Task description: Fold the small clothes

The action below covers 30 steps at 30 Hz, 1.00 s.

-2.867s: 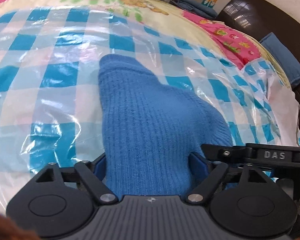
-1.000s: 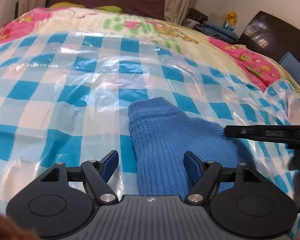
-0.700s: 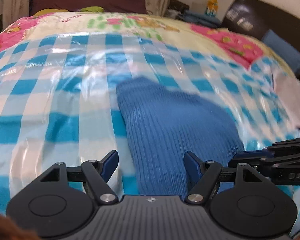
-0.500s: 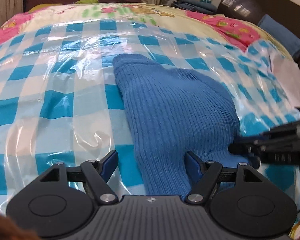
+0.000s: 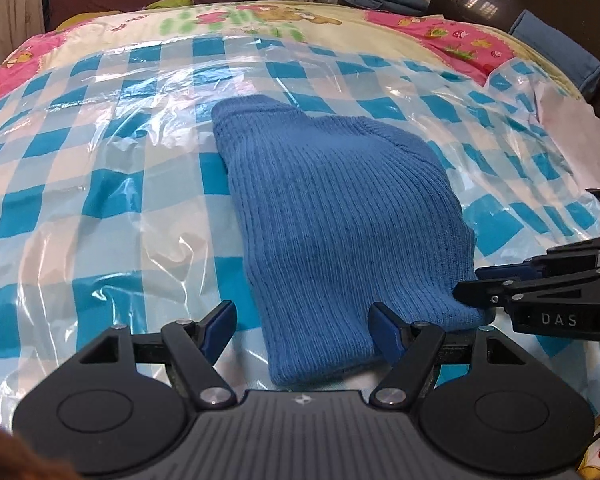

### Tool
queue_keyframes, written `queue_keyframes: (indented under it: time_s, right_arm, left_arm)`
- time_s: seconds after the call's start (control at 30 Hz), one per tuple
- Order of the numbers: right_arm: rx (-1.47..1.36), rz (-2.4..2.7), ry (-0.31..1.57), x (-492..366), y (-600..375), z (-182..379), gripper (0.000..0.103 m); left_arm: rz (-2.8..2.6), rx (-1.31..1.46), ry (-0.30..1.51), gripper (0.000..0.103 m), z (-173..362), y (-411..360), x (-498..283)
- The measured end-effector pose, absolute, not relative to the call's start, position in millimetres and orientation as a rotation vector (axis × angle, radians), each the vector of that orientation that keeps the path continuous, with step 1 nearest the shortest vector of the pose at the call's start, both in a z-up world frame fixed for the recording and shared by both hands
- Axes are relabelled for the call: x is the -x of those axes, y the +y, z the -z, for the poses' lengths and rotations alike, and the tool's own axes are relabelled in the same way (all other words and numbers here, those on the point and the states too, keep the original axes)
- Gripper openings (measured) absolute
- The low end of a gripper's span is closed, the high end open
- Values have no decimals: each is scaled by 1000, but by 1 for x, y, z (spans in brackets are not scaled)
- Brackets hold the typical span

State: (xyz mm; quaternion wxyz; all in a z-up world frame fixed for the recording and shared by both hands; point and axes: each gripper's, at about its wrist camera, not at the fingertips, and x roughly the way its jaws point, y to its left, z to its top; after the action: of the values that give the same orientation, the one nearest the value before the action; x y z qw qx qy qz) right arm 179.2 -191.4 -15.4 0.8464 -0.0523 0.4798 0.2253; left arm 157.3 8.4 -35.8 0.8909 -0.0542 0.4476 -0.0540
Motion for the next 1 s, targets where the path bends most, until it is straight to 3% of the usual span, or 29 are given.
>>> queue_keyframes:
  time_s: [0.2, 0.5, 0.77, 1.0]
  right_arm:
    - [59, -462, 970, -164, -195, -1, 24]
    - [1, -439, 934, -129, -196, -9, 35]
    - [-54, -401, 956, -109, -198, 3, 36]
    - [-50, -344, 932, -90, -197, 9, 47]
  left_arm:
    - [92, 113, 929, 76, 32, 8, -151]
    - [64, 131, 954, 81, 32, 6, -133]
    - [42, 112, 969, 82, 36, -1, -114]
    - [29, 93, 982, 86, 43, -7, -101]
